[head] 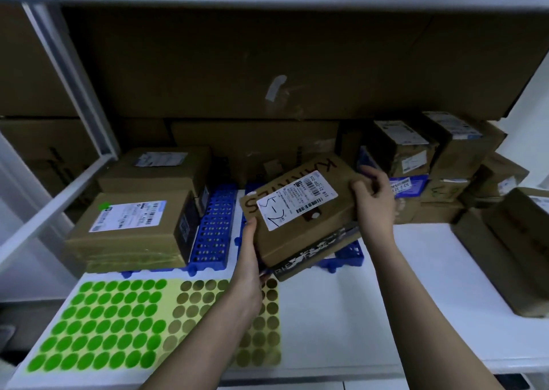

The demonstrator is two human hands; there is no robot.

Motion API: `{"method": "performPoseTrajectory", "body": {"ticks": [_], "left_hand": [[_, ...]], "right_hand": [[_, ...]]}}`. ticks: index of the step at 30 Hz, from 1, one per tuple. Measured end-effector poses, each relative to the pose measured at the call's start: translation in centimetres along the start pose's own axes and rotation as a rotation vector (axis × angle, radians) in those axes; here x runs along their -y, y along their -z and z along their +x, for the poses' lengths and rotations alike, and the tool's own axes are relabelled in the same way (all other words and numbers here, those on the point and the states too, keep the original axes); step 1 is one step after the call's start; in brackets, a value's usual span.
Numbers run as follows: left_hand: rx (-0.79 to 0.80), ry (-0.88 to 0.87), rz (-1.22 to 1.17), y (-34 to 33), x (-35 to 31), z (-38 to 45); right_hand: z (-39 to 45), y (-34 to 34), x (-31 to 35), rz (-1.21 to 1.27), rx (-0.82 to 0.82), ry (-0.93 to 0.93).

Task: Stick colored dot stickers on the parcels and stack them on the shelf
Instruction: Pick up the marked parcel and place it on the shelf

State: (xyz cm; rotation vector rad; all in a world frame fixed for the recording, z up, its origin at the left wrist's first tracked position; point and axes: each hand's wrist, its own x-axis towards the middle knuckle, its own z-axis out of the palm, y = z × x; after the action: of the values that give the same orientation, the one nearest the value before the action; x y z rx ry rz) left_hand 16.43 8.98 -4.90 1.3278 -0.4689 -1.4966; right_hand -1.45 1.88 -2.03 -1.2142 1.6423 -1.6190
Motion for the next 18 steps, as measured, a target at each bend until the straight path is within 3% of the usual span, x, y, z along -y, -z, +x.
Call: {"method": "performPoseTrajectory", "body": {"ticks": [10,18], "left_hand": [[0.081,0.055,-0.028,1.7,-1.8,1.2],[0.165,0.155,-0.027,2.0,-2.9,2.6]], "right_hand": [[1.8,-2.5,0.1,0.155,0.053,-0.067],[1.9,-4.2,-0.5,0.067,0.068,-0.116]]}}
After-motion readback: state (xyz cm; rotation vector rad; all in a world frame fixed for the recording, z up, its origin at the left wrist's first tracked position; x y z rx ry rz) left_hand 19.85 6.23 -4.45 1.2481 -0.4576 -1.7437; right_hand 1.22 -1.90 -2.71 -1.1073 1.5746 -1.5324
